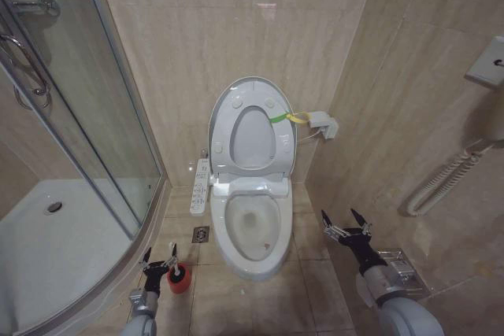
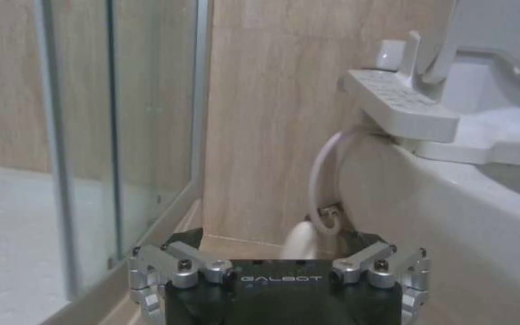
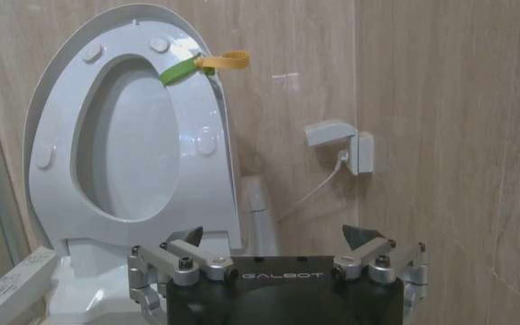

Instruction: Open the toilet lid, clean the toilet bowl with a toilet brush, close the toilet lid, and flush.

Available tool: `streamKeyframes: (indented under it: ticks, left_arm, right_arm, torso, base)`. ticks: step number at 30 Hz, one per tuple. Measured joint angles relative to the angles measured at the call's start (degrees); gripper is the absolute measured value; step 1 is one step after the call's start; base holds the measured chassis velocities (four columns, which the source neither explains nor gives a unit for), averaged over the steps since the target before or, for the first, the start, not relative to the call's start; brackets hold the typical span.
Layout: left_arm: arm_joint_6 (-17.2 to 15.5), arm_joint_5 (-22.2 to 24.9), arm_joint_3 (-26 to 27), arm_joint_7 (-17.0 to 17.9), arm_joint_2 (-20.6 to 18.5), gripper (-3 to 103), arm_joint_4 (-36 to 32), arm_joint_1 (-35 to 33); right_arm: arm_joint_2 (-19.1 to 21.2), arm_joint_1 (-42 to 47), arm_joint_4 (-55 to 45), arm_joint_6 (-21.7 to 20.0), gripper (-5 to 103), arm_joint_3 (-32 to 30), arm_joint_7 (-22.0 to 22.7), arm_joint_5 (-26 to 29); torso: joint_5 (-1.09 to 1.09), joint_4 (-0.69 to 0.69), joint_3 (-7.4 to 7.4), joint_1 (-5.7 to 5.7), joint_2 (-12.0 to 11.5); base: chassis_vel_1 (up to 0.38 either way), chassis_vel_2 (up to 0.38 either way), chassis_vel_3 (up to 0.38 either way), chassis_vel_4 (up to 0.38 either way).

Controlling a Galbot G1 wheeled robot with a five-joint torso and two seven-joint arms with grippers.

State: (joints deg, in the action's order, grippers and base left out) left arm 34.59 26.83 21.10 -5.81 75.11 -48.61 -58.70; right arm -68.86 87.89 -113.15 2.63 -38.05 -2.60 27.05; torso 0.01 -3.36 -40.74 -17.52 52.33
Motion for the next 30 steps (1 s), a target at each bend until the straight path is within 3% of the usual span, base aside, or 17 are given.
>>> streamKeyframes:
  ticks: [10,26,27,30]
  left_arm:
    - [0.9,-1.6,-0.5,-0.3,3.2,100,2.5,0.7]
    - [0.9,-3.4,0.8,-1.1,3.5,100,5.9,2.1]
    - [0.9,-3.5,1.0,-1.2,3.6,80,6.3,2.2]
    - [0.9,-3.7,1.2,-1.5,3.7,80,6.9,2.4]
  right_arm:
    - [0.0,0.0,0.0,0.0,100,0.0,0.0,0.0]
    - [0.0,0.0,0.0,0.0,100,0.0,0.0,0.0]
    - [0.0,0.0,0.0,0.0,100,0.0,0.0,0.0]
    - [0.0,0.0,0.0,0.0,100,0.0,0.0,0.0]
  torso:
    - [-0.01,0.0,0.0,0.0,0.0]
    - [-0.01,0.0,0.01,0.0,0.0]
    - [-0.01,0.0,0.01,0.0,0.0]
    - [-0.01,0.0,0.01,0.0,0.0]
  base:
    - [0.0,0.0,0.0,0.0]
    - [0.0,0.0,0.0,0.0]
    - [0.0,0.0,0.0,0.0]
    - [0.0,0.0,0.0,0.0]
